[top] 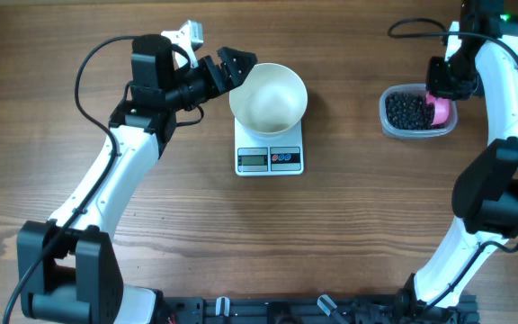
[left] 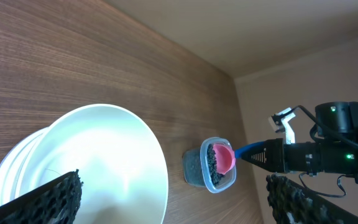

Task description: Scoop item into bowl and weigh 150g on scale

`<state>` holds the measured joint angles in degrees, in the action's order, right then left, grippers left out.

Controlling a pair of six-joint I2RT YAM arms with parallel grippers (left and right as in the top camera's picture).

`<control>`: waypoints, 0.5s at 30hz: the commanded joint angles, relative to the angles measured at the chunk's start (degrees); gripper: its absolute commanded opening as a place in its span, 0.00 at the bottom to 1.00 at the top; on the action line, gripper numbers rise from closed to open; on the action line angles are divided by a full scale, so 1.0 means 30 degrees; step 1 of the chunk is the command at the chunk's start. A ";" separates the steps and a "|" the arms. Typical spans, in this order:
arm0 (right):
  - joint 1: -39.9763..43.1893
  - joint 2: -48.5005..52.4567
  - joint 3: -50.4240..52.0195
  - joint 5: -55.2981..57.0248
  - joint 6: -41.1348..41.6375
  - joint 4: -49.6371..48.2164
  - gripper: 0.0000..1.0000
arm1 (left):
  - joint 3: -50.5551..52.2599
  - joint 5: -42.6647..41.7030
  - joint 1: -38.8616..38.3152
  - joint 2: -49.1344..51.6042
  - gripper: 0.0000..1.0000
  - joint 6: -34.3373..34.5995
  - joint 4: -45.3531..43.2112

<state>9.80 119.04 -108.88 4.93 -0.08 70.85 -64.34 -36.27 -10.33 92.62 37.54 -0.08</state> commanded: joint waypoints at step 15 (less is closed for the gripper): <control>-0.0058 0.0503 0.0452 -0.0488 0.0022 -0.4335 0.52 | -0.0087 -0.0087 0.0146 -0.0262 1.00 -0.0444 0.0117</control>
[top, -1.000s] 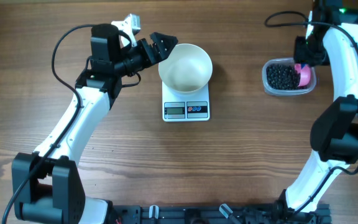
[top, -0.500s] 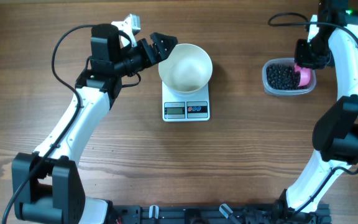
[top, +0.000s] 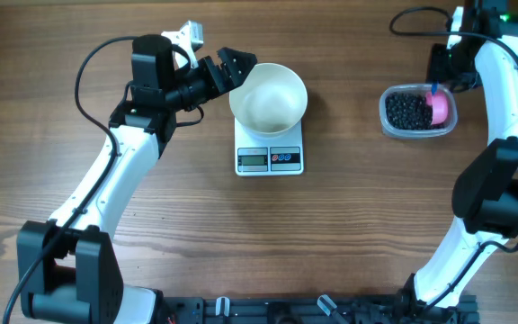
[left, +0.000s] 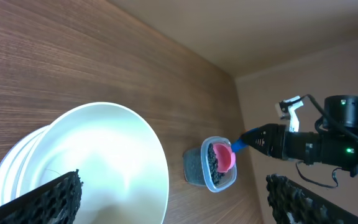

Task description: Scoop item into bowl and weigh 150g on scale

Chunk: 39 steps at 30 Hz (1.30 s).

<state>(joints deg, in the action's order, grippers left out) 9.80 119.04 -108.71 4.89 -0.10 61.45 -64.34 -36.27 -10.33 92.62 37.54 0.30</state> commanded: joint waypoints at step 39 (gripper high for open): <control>-0.0058 -0.0379 0.0903 0.0794 0.1596 0.3898 0.46 | -0.0087 -0.0087 0.0146 -0.0262 1.00 -0.0444 0.0000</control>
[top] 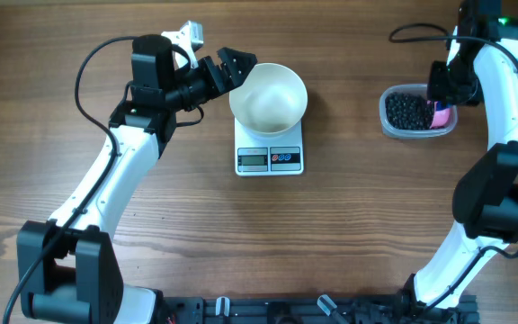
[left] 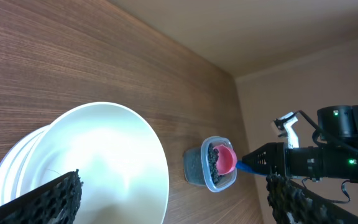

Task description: Scoop item into bowl and weigh 150g on scale

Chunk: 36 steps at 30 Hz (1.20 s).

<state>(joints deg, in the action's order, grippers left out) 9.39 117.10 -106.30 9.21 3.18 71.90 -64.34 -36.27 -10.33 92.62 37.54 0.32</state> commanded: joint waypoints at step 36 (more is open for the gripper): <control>0.0095 0.0270 0.1654 0.0328 0.0015 -0.2237 0.04 | -0.0918 0.0342 0.0168 -0.0262 0.99 -0.2863 0.2878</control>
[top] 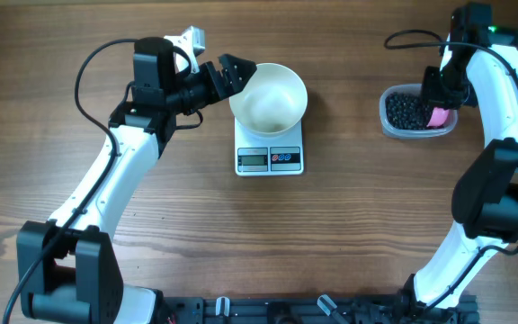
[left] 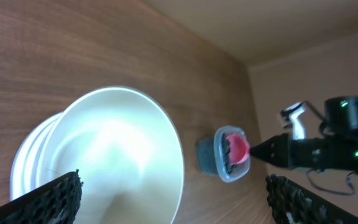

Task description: Scoop item into bowl and weigh 150g on scale

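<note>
A white bowl (top: 269,94) stands on the white scale (top: 270,158) at mid-table; its inside looks bare (left: 117,155). My left gripper (top: 226,76) is open, its fingertips either side of the bowl's left rim (left: 50,200). At the far right a clear container (top: 409,111) holds small dark pieces. A pink scoop (top: 438,116) with a blue handle sits in the container's right end. My right gripper (top: 435,94) is shut on that handle, right above it. From the left wrist, the scoop (left: 238,148) stands over the container (left: 224,163).
The scale's display and buttons (top: 270,159) face the table's front edge. Both arms' cables loop over the wooden table (top: 349,234) at the back. The right arm (top: 502,117) runs down the right side.
My left gripper has shifted slightly, so the bowl sits further right in its wrist view. The right gripper has moved a little left over the container, with the scoop still in the pieces.
The right gripper held the scoop in the container's right end. Then its wrist stood further back with the scoop still inside, then over the container again. The scoop has stayed in the container throughout. The left gripper has stayed open at the bowl's rim.
</note>
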`<state>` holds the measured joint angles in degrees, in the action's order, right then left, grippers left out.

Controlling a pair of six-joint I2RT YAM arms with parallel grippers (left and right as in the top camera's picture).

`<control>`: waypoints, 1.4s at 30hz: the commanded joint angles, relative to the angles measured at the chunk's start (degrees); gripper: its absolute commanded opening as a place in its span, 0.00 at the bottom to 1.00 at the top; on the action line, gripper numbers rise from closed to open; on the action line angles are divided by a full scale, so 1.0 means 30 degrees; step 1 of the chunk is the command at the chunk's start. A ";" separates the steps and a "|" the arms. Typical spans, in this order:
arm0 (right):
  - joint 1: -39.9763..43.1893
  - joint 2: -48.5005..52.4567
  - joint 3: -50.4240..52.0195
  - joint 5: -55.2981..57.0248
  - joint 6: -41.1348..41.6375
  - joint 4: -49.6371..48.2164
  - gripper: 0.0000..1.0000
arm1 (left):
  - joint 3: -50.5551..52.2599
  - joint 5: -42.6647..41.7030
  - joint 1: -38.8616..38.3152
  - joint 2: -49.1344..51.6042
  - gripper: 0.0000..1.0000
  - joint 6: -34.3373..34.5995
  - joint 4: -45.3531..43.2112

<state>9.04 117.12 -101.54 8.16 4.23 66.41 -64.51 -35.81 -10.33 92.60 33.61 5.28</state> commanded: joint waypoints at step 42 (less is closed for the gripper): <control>0.0306 0.0262 0.0066 -0.1027 -0.0415 -0.0583 0.74 | -0.7868 1.0608 -0.3526 0.1144 1.00 -0.5486 1.6480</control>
<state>9.69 117.12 -101.54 6.15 2.81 65.28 -88.40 -4.14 -20.69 95.77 17.04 55.07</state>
